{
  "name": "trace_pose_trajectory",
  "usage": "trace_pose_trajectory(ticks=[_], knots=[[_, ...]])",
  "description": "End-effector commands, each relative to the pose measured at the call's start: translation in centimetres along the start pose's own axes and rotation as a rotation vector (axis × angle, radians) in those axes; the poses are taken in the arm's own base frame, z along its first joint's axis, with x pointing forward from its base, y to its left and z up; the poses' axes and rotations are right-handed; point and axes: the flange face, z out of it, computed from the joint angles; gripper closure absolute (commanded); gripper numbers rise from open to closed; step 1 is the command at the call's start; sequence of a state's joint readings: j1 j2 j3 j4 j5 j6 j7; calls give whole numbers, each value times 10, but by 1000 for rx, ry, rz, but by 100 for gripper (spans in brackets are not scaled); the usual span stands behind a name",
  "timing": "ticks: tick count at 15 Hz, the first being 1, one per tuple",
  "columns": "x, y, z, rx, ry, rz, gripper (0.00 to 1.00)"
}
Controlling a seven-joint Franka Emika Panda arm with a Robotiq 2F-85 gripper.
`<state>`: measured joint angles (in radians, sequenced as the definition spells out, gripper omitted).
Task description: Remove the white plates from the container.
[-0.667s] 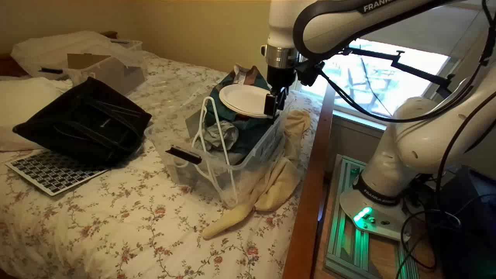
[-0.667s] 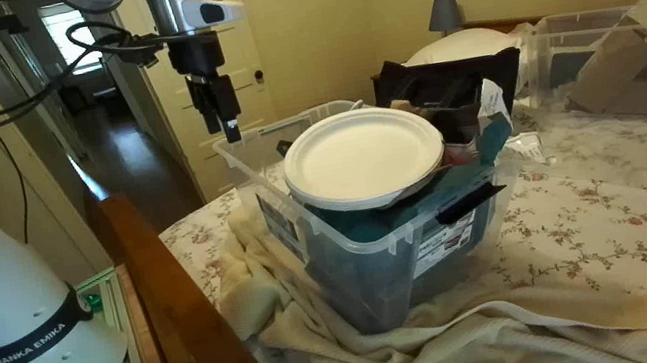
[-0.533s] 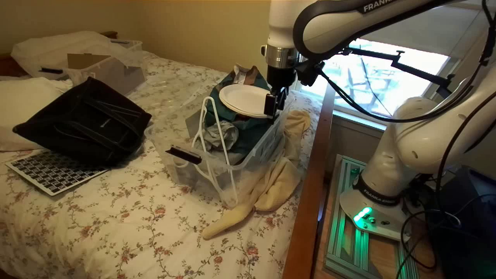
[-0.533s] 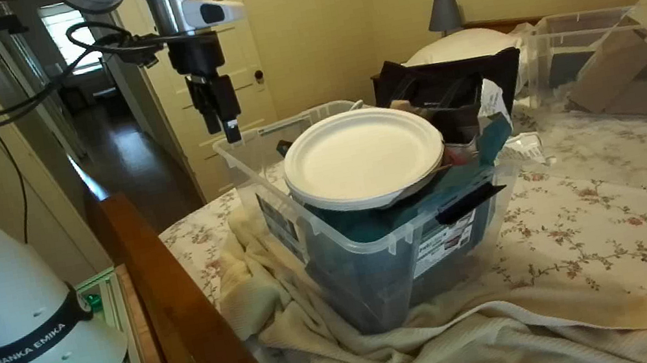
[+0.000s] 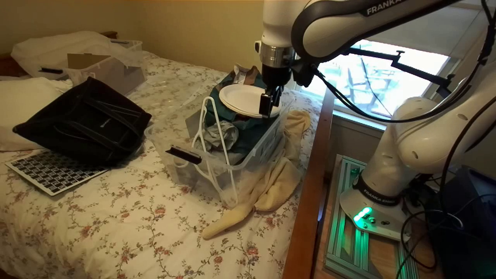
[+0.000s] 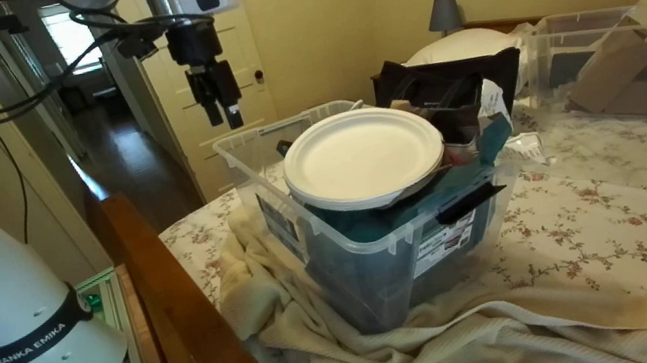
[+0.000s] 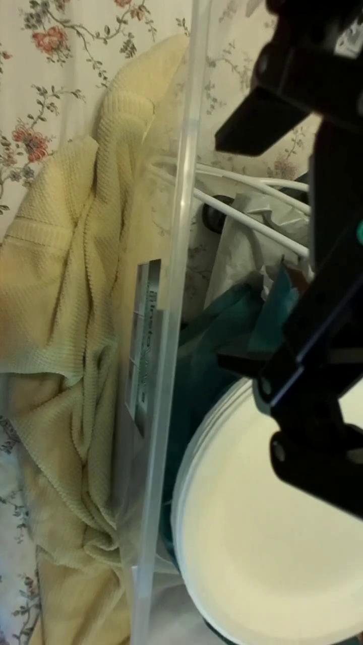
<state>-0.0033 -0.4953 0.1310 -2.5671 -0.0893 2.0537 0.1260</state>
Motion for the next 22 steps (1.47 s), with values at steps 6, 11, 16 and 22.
trace_pose_trajectory(ticks=[6, 11, 16, 22], knots=[[52, -35, -13, -229, 189, 36, 0], [46, -34, -11, -210, 172, 28, 0], [63, -34, 1, -268, 191, 102, 0], [81, -23, 19, -339, 192, 183, 0]])
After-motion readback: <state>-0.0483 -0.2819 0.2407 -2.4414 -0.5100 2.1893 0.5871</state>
